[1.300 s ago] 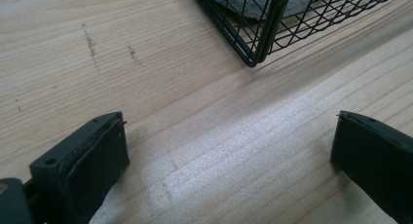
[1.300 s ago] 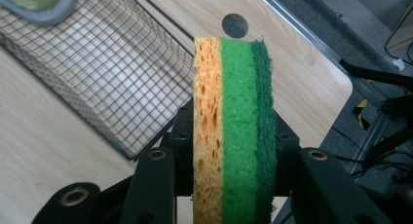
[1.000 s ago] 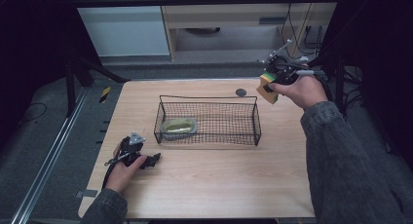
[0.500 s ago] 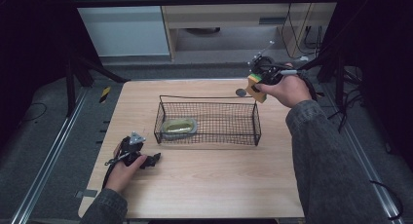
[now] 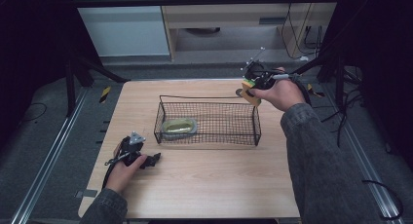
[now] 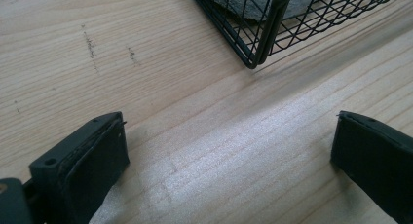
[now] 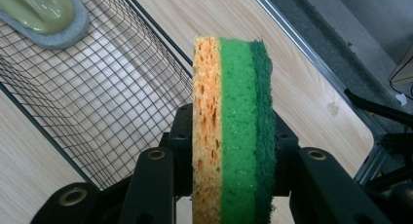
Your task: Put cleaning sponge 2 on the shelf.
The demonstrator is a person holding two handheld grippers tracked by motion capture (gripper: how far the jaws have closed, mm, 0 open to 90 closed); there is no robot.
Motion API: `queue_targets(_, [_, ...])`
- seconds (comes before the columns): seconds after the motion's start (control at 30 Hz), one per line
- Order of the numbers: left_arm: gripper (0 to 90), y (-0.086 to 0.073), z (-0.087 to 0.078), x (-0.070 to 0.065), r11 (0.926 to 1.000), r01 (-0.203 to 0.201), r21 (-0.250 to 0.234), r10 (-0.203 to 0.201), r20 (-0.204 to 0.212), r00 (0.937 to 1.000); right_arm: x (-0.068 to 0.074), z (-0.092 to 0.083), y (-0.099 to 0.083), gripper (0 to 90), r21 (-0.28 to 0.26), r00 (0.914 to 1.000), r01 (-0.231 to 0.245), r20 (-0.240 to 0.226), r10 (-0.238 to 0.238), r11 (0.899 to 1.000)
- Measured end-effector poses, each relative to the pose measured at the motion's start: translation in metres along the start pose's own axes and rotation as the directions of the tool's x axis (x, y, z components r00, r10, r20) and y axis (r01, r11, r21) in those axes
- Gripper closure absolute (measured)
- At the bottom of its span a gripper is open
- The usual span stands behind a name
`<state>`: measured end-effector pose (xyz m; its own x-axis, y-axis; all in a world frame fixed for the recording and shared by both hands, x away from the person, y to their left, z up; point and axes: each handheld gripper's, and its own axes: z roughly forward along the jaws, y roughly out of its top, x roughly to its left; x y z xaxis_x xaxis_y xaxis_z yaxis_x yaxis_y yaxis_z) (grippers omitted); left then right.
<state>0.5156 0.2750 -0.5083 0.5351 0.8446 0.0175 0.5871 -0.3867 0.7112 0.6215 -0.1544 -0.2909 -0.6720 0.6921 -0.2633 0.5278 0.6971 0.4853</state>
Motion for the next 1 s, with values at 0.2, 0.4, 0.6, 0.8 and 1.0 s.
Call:
queue_targets(0.2, [0.0, 0.000, 0.000, 0.000, 1.0000, -0.001, 0.000, 0.001, -0.001, 1.0000, 0.005, 0.003, 0.002, 64.5, 0.001, 0.9999, 0.012, -0.011, -0.012, 1.000])
queue_targets(0.4, [0.0, 0.000, 0.000, 0.000, 1.0000, 0.000, 0.000, 0.000, 0.000, 1.0000, 0.008, 0.012, -0.004, 64.6, 0.014, 0.9998, 0.007, -0.019, -0.007, 1.000])
queue_targets(0.6, [0.0, 0.000, 0.000, 0.000, 1.0000, -0.001, 0.000, 0.001, 0.000, 1.0000, 0.007, 0.023, -0.011, 64.6, 0.033, 0.9996, -0.026, -0.013, 0.026, 0.999])
queue_targets(0.8, [0.0, 0.000, 0.000, 0.000, 1.0000, -0.002, -0.001, 0.002, 0.001, 1.0000, 0.011, 0.034, -0.014, 64.5, 0.035, 0.9989, -0.033, -0.033, 0.034, 0.999])
queue_targets(1.0, [0.0, 0.000, 0.000, 0.000, 1.0000, -0.003, -0.001, 0.003, 0.002, 1.0000, 0.011, 0.053, -0.021, 64.6, 0.045, 0.9969, -0.053, -0.055, 0.055, 0.998])
